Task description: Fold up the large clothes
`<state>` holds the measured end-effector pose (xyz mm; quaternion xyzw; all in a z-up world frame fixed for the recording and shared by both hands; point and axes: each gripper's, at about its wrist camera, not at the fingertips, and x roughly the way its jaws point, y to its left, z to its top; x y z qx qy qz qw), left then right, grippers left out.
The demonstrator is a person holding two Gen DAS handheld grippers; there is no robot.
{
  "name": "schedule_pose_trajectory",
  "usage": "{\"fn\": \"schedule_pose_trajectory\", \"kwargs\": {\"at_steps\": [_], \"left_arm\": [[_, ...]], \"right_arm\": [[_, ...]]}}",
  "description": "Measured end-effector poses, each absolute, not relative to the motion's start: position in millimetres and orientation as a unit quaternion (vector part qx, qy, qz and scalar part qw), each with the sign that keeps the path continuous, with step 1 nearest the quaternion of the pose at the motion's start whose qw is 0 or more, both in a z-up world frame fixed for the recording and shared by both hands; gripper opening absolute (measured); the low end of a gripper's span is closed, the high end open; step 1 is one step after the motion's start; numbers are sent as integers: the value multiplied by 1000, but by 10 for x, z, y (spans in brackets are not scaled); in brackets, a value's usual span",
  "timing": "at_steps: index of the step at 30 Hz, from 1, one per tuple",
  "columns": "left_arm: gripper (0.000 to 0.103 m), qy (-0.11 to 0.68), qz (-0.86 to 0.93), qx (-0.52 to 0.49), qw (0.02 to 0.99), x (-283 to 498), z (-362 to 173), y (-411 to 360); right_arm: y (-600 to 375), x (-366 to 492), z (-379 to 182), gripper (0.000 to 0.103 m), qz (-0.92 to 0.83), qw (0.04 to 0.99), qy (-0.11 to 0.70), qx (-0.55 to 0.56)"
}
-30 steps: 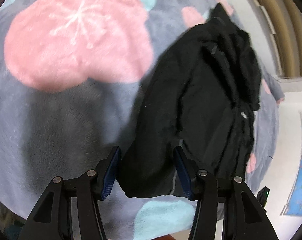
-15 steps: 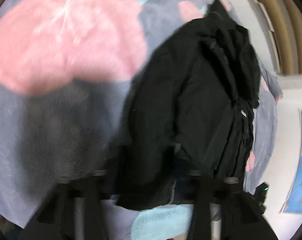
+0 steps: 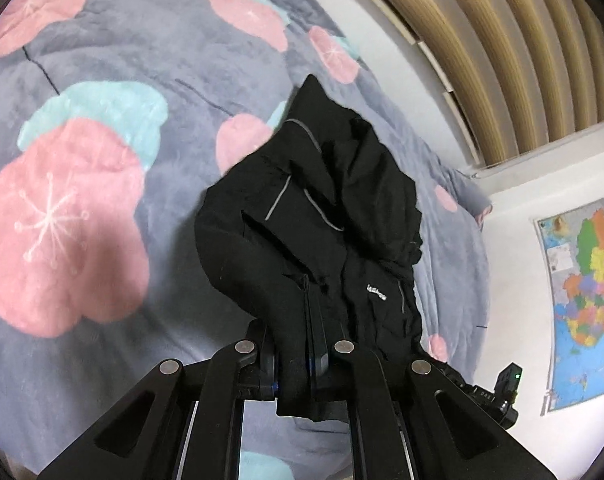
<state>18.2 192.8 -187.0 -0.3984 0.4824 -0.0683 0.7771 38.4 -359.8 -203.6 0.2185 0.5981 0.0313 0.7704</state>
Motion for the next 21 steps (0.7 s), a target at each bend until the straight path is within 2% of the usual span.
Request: {"fn": "schedule_pose_trajectory", "kwargs": {"at_steps": [6, 12, 17, 21], "left_arm": [[9, 508, -53, -403, 760, 221, -2075, 1933], [9, 473, -71, -394, 785, 572, -1746, 1974], [10, 430, -89, -371, 818, 1367, -1317, 1908], [10, 423, -88, -344, 834, 2109, -1187, 1863]], "right_arm": [[-3518, 381, -2218, 9, 28, 760, 610, 223], [-3646, 744, -1757, 9, 31, 789, 572, 220], [-3641, 1490, -1357, 9, 37, 823, 533, 193], [-3516, 2277, -1192, 9, 33, 845, 513, 149]]}}
